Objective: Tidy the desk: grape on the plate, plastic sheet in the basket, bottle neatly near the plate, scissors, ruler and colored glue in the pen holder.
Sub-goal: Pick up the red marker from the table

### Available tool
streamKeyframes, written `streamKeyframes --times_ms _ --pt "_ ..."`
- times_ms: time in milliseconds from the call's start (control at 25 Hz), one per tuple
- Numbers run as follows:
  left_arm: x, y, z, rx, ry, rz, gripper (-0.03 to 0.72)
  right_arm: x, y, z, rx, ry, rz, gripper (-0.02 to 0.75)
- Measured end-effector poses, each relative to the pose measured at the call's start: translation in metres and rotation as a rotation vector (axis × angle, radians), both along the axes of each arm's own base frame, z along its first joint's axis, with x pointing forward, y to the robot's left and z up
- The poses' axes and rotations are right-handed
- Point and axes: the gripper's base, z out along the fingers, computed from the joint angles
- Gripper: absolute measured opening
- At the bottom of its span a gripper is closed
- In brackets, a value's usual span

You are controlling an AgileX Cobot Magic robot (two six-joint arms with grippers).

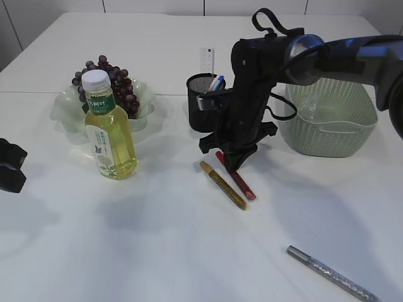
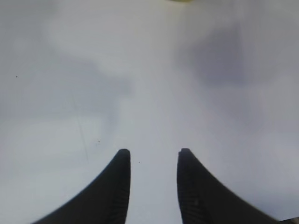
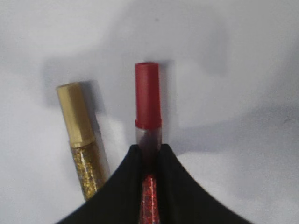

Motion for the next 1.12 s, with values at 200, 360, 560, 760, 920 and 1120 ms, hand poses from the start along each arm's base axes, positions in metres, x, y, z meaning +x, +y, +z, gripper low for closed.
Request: streamKeyframes --times_ms 200,360,560,760,920,1120 --pt "0.0 -0.0001 0.0 -0.002 0.0 0.001 0.246 0.0007 0.0003 0.0009 0.002 -0.005 0.0 0.06" --pt "0.0 -0.0001 0.0 -0.002 0.0 0.001 0.246 0.0006 0.0003 0.0009 0.002 -0.005 0.0 0.058" --pt "0.0 -0.0001 0.0 -0.002 0.0 0.001 0.246 0.0006 0.0003 0.0009 0.002 -0.005 -0.002 0.082" --pt "0.0 -0.0001 0.0 -0.002 0.0 0.001 0.246 0.0008 0.0003 0.0001 0.003 -0.005 -0.006 0.285" --pt "0.0 -0.0001 0.0 -0.002 0.0 0.001 0.246 0.0013 0.0005 0.0002 0.005 -0.01 -0.007 0.345" --pt "0.0 -0.0001 0.0 -0.002 0.0 0.001 0.246 0.0025 0.0009 0.0 0.009 -0.021 -0.014 0.321"
